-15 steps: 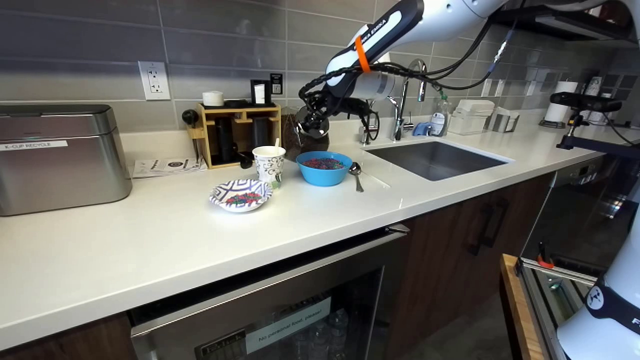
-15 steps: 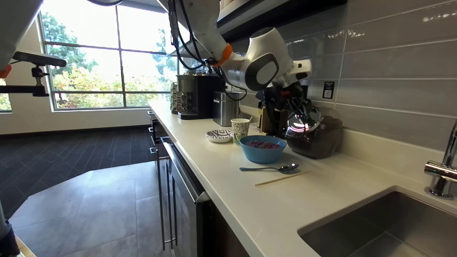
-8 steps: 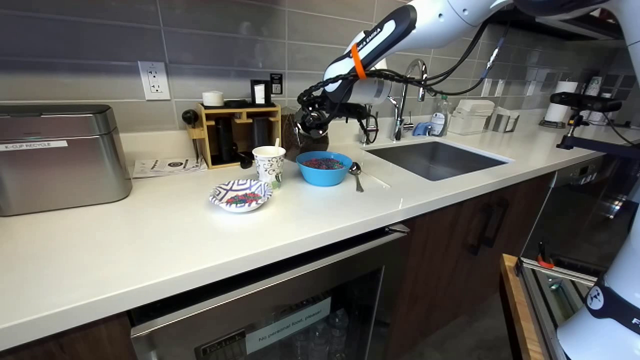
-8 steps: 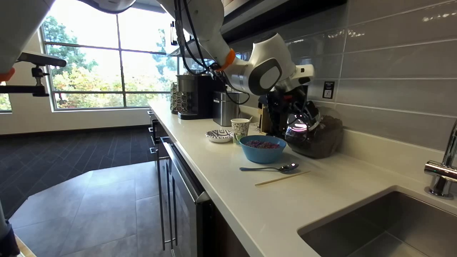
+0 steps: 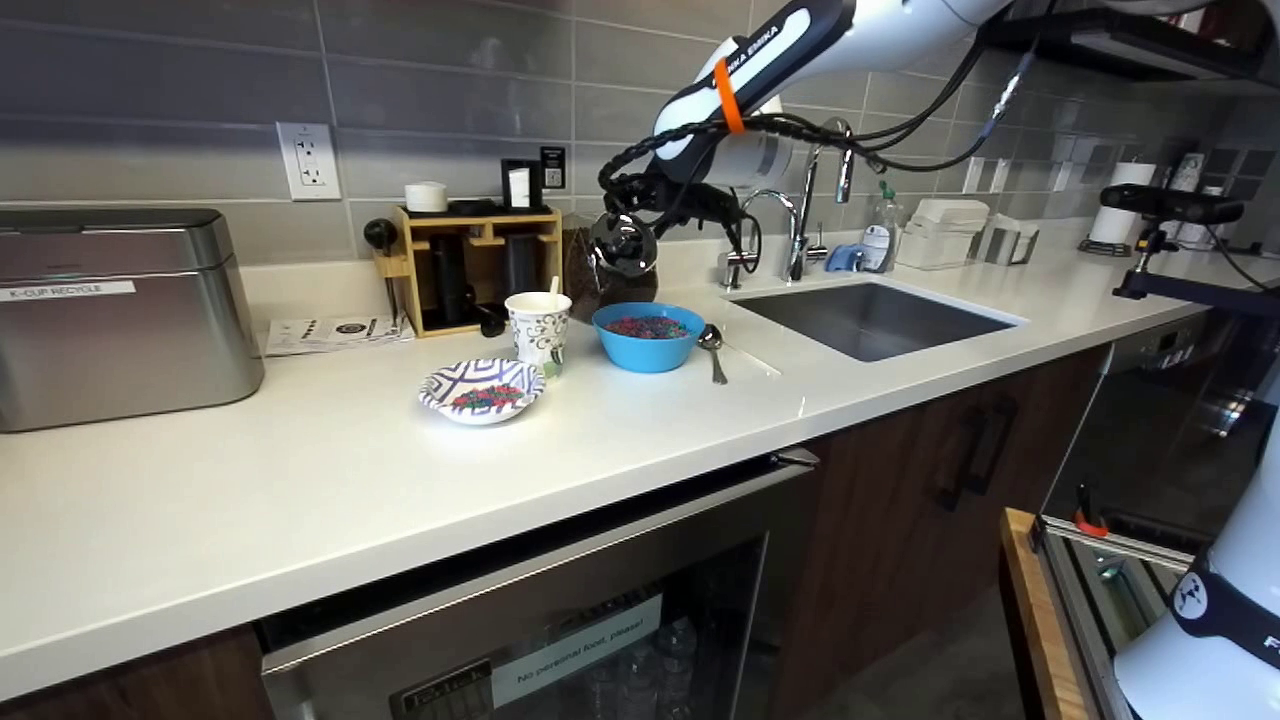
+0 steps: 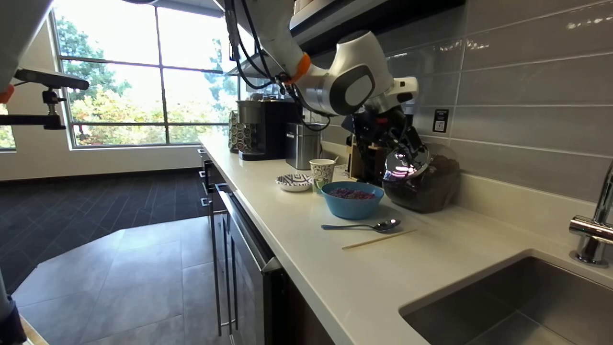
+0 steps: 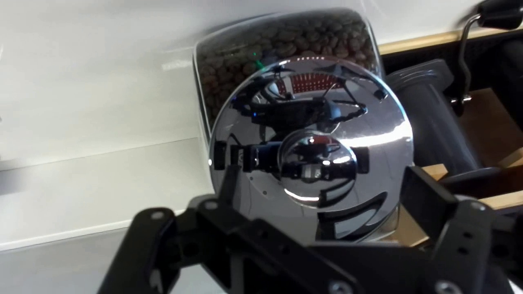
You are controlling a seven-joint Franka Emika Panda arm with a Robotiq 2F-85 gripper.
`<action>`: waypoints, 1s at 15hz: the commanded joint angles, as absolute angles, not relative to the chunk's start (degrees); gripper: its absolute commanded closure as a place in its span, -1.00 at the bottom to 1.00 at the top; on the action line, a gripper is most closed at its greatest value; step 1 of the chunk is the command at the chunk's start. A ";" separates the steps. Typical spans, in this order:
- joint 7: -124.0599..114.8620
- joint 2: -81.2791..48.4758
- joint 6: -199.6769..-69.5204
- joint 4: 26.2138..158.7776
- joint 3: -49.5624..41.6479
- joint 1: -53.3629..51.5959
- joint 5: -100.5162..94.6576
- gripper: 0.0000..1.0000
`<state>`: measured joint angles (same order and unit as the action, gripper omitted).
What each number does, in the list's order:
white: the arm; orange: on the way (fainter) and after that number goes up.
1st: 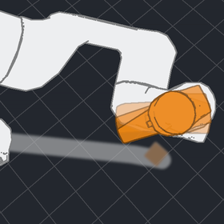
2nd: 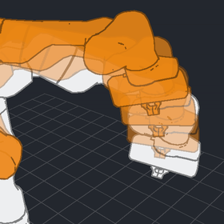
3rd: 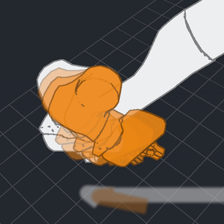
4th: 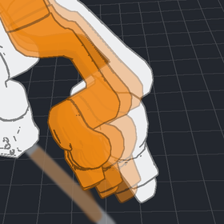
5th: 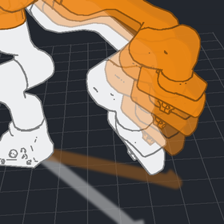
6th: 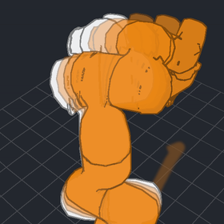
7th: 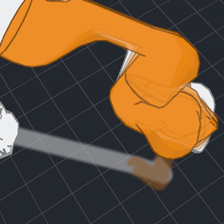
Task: Put the silver lid on the glass container.
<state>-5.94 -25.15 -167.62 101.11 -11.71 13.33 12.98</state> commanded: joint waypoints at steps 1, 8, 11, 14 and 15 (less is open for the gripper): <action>-2.09 -13.42 -157.13 110.17 -9.23 15.00 12.32 -1.00; 10.70 2.63 -128.47 116.42 -10.24 14.64 15.42 -1.00; 10.36 1.73 -126.35 113.83 -11.14 13.79 14.97 -1.00; 11.73 3.36 -125.16 115.00 -11.38 13.66 15.14 -1.00; 11.86 3.34 -125.16 115.23 -11.37 13.64 15.15 -1.00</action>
